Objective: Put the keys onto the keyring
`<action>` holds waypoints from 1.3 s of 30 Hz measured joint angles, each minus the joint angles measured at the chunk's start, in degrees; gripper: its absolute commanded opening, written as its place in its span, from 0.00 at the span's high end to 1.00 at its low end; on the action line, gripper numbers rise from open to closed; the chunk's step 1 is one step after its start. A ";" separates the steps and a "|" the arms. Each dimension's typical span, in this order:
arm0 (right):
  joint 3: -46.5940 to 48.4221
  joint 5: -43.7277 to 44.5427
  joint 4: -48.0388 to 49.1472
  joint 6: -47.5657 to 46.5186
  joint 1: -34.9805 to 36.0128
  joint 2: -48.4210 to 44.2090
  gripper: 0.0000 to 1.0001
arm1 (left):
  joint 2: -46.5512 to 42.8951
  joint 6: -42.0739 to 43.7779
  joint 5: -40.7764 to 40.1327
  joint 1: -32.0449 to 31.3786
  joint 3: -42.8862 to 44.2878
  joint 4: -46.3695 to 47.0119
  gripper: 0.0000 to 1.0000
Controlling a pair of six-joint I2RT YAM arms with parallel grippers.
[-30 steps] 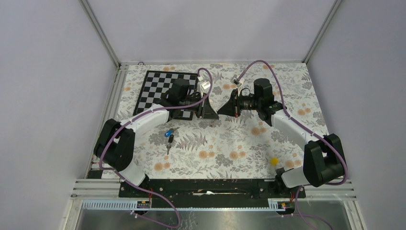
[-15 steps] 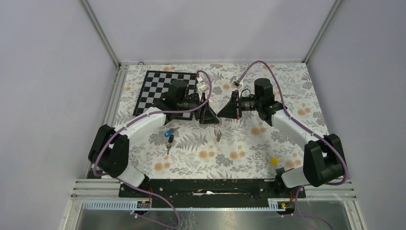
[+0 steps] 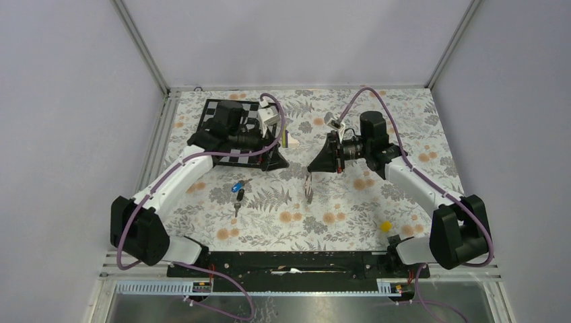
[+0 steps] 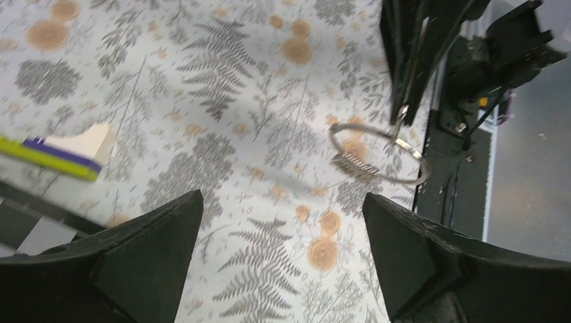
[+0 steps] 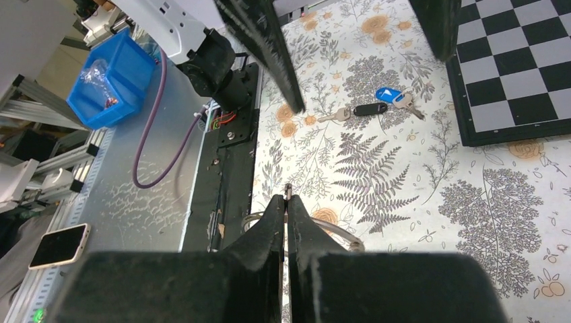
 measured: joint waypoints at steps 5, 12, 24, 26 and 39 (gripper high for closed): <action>-1.33 0.31 -2.19 -3.13 0.00 -2.12 1.00 | -3.32 4.07 -3.76 2.82 -0.59 -5.03 0.01; -2.47 5.86 -6.14 -8.28 -0.22 -6.91 1.00 | -5.79 9.14 -11.39 5.57 -4.22 -11.26 0.01; -3.39 9.38 -7.23 -10.05 -2.27 -8.68 1.00 | 2.43 15.63 -25.53 13.00 -10.10 -21.66 0.24; -3.72 9.40 -7.21 -10.08 -2.27 -8.68 1.00 | 5.11 15.61 -26.60 14.08 -9.97 -21.68 0.30; -4.37 9.99 -7.21 -10.38 -2.64 -8.68 1.00 | 16.70 13.90 -27.74 17.79 -5.25 -21.42 0.53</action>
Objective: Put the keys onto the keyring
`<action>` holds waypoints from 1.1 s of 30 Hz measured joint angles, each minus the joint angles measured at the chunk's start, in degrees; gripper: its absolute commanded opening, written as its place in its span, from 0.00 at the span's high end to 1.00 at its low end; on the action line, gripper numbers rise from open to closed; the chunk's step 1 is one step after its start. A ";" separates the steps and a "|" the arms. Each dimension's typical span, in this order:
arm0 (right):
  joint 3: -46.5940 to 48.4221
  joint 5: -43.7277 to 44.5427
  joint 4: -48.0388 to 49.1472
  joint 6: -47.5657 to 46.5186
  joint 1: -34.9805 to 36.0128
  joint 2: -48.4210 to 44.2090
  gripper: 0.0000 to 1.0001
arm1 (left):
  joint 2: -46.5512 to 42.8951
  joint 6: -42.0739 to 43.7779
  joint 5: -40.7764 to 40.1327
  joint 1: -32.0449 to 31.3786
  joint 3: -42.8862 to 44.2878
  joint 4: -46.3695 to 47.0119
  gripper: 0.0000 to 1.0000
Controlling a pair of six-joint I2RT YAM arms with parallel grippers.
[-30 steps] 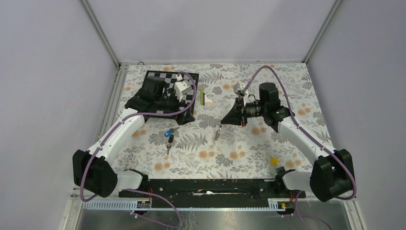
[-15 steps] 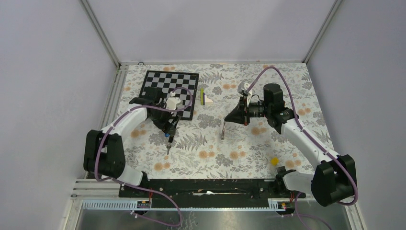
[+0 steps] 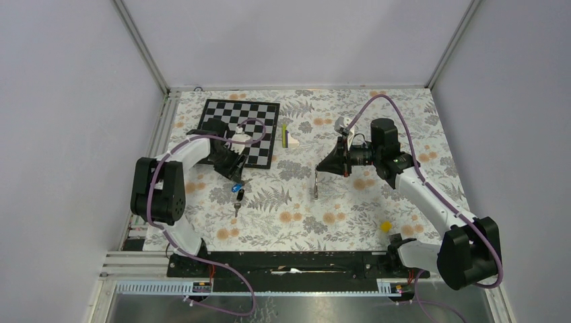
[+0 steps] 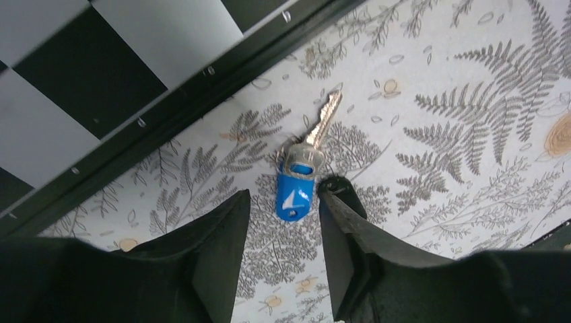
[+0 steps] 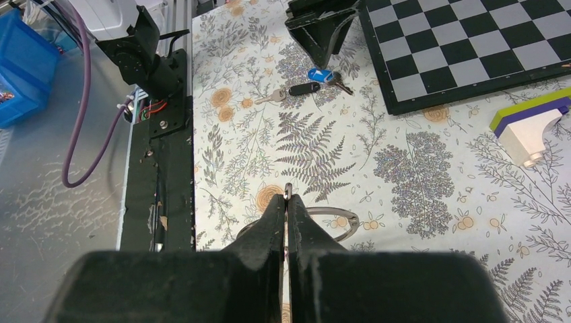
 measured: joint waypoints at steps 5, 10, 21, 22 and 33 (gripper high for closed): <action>-0.11 0.02 0.00 -0.39 -0.15 0.02 1.00 | 3.13 -1.31 1.53 0.11 1.95 1.22 0.57; -0.20 0.07 0.00 -0.81 -0.37 0.02 1.00 | 6.23 -2.51 2.89 0.15 3.17 1.31 0.62; -0.44 0.31 -0.02 -1.22 -0.44 0.02 1.00 | 6.49 -3.61 4.76 0.26 3.30 1.36 0.81; -0.44 0.31 0.00 -1.25 -0.44 0.02 1.00 | 6.49 -3.67 4.85 0.26 3.30 1.33 0.82; -0.76 0.44 0.00 -1.27 -0.48 0.02 1.00 | 6.82 -3.74 5.70 0.37 3.30 1.36 0.95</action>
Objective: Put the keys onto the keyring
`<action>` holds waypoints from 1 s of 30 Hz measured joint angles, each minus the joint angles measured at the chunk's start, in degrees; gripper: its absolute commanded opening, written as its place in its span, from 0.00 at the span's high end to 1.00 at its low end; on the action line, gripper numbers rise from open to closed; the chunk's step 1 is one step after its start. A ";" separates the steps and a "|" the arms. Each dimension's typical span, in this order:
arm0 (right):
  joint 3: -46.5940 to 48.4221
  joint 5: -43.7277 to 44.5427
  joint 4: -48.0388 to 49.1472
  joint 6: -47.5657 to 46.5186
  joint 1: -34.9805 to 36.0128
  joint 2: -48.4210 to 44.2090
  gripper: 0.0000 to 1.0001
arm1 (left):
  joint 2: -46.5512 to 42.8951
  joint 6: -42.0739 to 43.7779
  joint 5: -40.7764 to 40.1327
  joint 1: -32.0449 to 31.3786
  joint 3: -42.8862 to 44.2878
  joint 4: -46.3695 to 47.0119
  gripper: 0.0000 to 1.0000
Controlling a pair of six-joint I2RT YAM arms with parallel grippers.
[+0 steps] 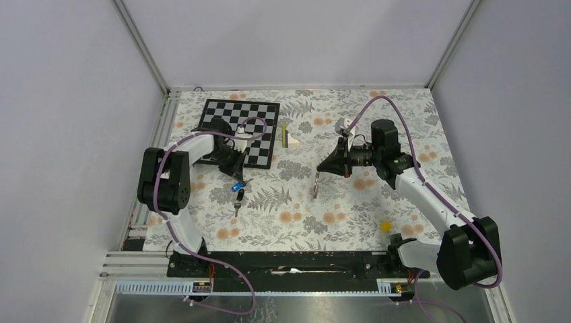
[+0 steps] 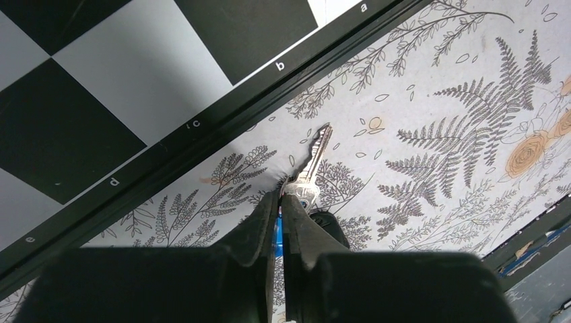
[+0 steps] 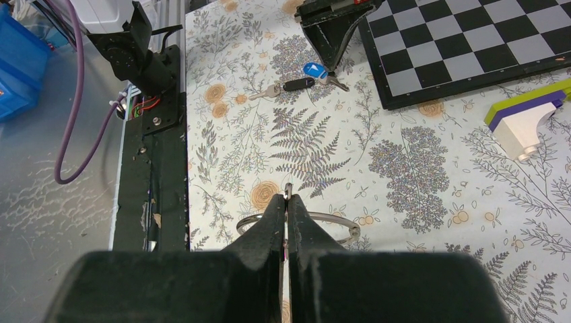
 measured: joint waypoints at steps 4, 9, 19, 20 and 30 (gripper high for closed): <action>-0.02 0.00 0.00 0.00 0.00 0.00 1.00 | 0.13 0.00 0.61 0.04 0.00 -0.04 1.00; -0.07 0.00 0.00 0.00 0.00 0.00 1.00 | 0.09 0.59 1.90 0.04 0.00 -0.09 1.00; -0.09 0.00 0.04 0.02 0.00 0.00 1.00 | -3.58 3.08 4.46 -0.37 -0.02 -0.11 1.00; -0.09 0.00 0.04 0.02 0.00 0.00 1.00 | -3.80 3.30 4.42 -0.61 -0.02 -0.09 1.00; -0.39 0.07 0.07 0.02 -0.44 0.00 1.00 | -3.67 3.52 3.28 -9.09 0.81 -0.90 0.93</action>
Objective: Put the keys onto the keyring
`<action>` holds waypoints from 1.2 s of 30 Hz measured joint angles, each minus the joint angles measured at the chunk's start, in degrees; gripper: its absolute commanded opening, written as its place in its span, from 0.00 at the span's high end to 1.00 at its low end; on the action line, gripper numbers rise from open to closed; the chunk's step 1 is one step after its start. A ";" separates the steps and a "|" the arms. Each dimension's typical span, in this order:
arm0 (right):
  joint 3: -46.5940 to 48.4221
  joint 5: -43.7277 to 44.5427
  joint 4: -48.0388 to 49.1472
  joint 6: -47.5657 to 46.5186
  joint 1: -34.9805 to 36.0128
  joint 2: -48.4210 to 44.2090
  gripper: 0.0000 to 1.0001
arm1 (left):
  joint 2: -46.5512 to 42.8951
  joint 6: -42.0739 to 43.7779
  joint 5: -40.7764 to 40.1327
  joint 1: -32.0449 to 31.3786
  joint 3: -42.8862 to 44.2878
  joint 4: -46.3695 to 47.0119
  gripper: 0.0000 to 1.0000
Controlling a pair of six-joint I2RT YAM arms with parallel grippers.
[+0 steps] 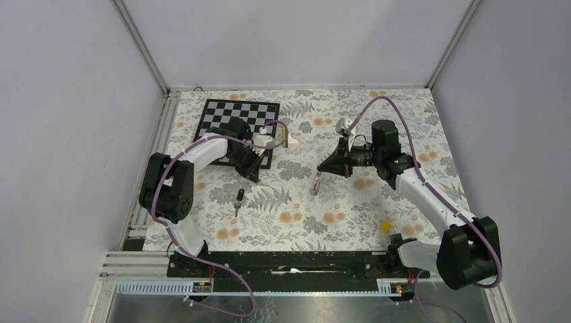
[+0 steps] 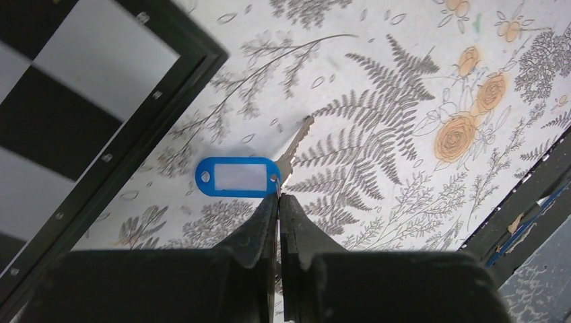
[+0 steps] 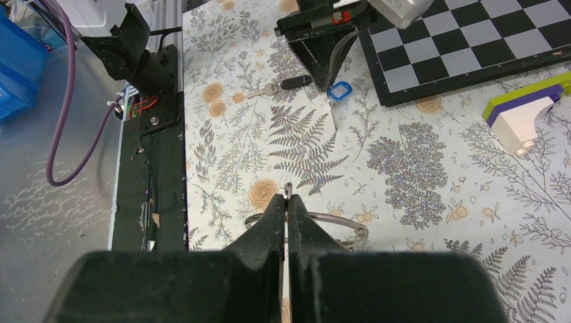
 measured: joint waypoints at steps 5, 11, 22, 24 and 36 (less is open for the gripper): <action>-0.04 0.13 0.00 0.00 -0.09 0.00 1.00 | 0.00 0.17 -1.16 -3.61 0.35 -0.02 0.79; -0.26 0.57 0.00 -0.02 -0.17 0.00 1.00 | -0.61 1.49 -3.04 -3.91 -0.87 0.20 0.58; -0.28 1.03 0.00 -0.28 -0.20 0.00 1.00 | -4.61 1.62 -4.20 -3.85 -4.07 1.14 0.58; -0.28 1.03 0.02 -0.44 -0.20 0.00 1.00 | -4.59 1.46 -4.22 -3.85 -4.24 1.49 0.59; -0.33 1.29 0.02 -0.66 -0.33 0.00 1.00 | -1.29 -2.05 -6.43 -3.85 -5.51 3.54 0.57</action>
